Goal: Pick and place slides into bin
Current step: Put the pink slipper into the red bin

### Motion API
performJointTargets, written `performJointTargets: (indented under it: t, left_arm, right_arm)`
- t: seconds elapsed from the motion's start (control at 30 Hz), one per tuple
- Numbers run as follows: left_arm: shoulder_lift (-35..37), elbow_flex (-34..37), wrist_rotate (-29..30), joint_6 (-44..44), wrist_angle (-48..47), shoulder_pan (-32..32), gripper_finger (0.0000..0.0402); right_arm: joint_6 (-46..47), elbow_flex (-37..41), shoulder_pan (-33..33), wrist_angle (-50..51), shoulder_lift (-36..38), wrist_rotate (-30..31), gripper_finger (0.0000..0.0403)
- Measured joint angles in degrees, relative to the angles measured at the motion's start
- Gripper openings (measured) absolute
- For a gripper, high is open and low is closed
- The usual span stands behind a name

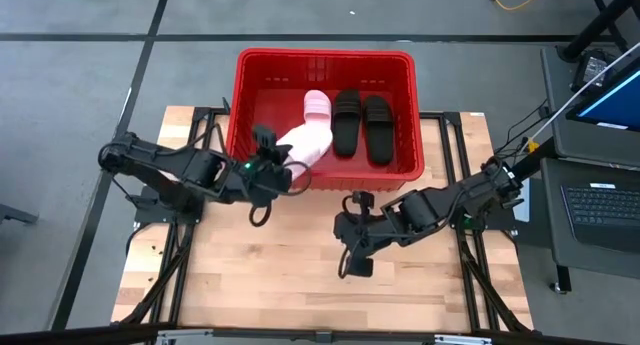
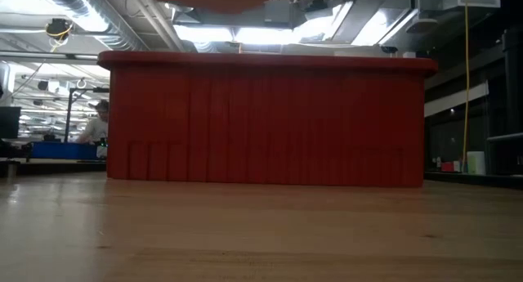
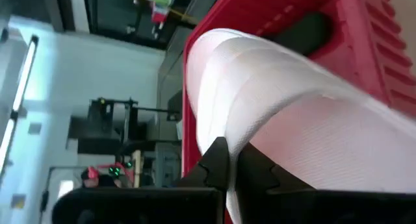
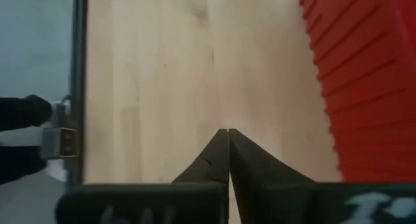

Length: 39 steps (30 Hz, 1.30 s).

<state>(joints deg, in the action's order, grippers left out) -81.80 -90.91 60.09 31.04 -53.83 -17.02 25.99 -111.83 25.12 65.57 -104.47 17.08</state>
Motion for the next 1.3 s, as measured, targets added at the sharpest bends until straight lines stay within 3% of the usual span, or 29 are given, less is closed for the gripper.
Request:
performJointTargets:
  t: [0.17,0.33,0.4,0.9,1.3]
  left_arm:
    - [-0.04,0.00,-0.16,-4.68,0.06,3.25,0.0004]
    - [-0.07,0.00,0.77,-6.92,0.07,6.65,0.0004]
    - [-0.09,0.00,2.85,-6.87,0.05,8.52,0.0004]
    - [-0.11,0.00,2.59,-7.98,2.89,26.47,0.0004]
    - [-0.11,0.00,-9.83,-1.87,12.42,35.88,0.0004]
  right_arm:
    - [-7.12,0.00,-1.76,-1.48,0.00,6.56,0.0026]
    - [-12.86,0.00,-3.62,-1.43,0.00,20.50,0.0006]
    - [-15.28,0.00,-5.11,-1.57,0.00,23.08,0.0011]
    - [-28.57,0.00,-20.85,-6.71,-0.02,23.40,0.0004]
    - [-37.21,0.00,-29.39,-10.53,0.17,20.91,0.0002]
